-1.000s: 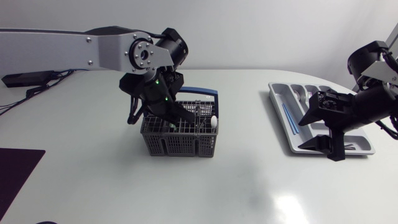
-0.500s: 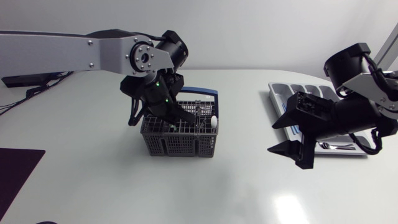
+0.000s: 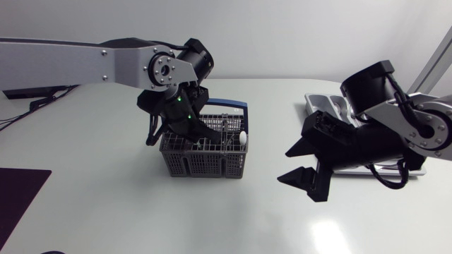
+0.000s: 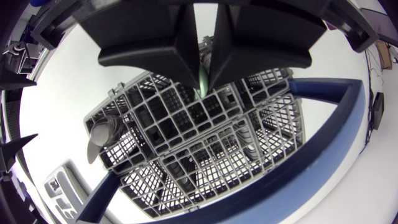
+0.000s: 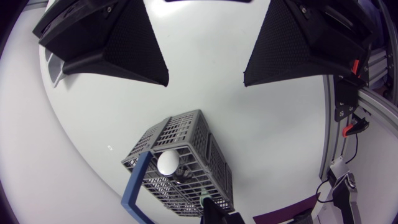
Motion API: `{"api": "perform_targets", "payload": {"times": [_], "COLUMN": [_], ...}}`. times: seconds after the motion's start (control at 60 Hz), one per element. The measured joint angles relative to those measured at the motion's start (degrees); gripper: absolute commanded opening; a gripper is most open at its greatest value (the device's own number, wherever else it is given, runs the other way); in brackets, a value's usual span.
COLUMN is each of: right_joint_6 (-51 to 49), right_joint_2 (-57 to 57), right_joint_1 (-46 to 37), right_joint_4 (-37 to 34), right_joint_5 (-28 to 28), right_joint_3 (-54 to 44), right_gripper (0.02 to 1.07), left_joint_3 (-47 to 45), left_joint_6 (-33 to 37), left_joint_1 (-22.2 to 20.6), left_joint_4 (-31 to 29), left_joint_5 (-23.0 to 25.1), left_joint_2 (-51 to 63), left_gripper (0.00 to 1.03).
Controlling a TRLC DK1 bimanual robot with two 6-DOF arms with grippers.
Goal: Unload the cutlery basket into the drawer organizer.
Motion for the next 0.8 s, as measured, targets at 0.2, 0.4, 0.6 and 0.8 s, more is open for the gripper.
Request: {"api": "perform_targets", "payload": {"times": [0.2, 0.4, 0.6, 0.8], "right_joint_6": [1.03, 1.01, 1.01, 1.01], "right_joint_2": [0.0, -0.15, -0.15, -0.15], "right_joint_1": [1.44, 1.55, 1.66, 1.66], "right_joint_4": [0.63, 0.87, 2.12, 2.23], "right_joint_5": [0.26, 0.26, 0.46, 0.46], "right_joint_3": [-1.97, -2.19, -3.72, -4.37], "right_gripper": [0.89, 0.89, 0.89, 0.89], "left_joint_3": [0.0, 0.0, 0.0, 0.11], "left_joint_6": [0.0, 0.0, 0.02, 0.26], "left_joint_1": [-0.13, -0.55, -1.2, -1.57], "left_joint_4": [0.07, 0.02, 0.0, -0.7], "left_joint_5": [-0.83, -1.46, -2.8, -3.91], "left_joint_2": [-0.11, -0.46, -1.86, -3.56], "left_gripper": [0.04, 0.04, 0.04, 0.04]}}
